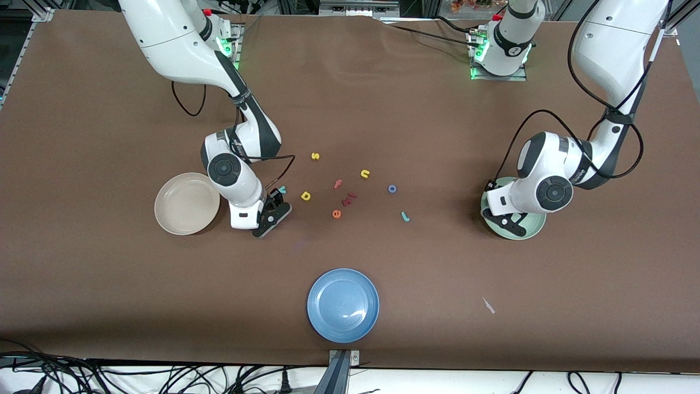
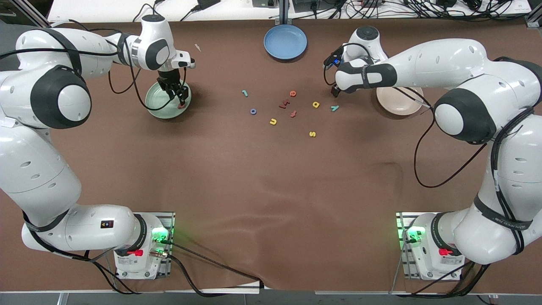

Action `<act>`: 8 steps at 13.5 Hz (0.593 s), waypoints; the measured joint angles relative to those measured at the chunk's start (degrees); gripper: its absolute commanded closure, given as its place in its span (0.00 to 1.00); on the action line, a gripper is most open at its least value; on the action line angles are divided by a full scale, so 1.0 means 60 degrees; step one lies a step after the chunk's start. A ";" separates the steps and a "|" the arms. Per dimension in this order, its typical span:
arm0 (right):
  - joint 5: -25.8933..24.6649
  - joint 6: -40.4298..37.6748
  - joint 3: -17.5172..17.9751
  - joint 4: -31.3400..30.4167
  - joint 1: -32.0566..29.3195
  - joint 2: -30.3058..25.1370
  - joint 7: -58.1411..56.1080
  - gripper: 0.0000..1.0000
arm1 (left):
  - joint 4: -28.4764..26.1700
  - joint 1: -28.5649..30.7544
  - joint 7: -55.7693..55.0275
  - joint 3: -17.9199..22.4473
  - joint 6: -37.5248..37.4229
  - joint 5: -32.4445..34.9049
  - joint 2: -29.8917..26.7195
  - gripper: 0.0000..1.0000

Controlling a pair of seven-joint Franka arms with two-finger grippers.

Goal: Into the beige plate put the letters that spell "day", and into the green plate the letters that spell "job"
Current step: 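Place the pink letter on the green plate with the left gripper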

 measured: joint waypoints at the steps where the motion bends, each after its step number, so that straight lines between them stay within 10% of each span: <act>1: 0.0000 0.0001 0.0000 0.0000 0.0000 0.0000 0.0000 0.34 | 0.0068 -0.0015 -0.0022 -0.0045 -0.0001 0.0000 -0.0056 0.00; 8: 0.0002 0.0043 0.0123 0.0015 0.0006 0.0001 0.0023 0.41 | 0.1753 -0.0941 -0.2244 -0.0881 -0.0949 -0.0019 -0.0337 0.00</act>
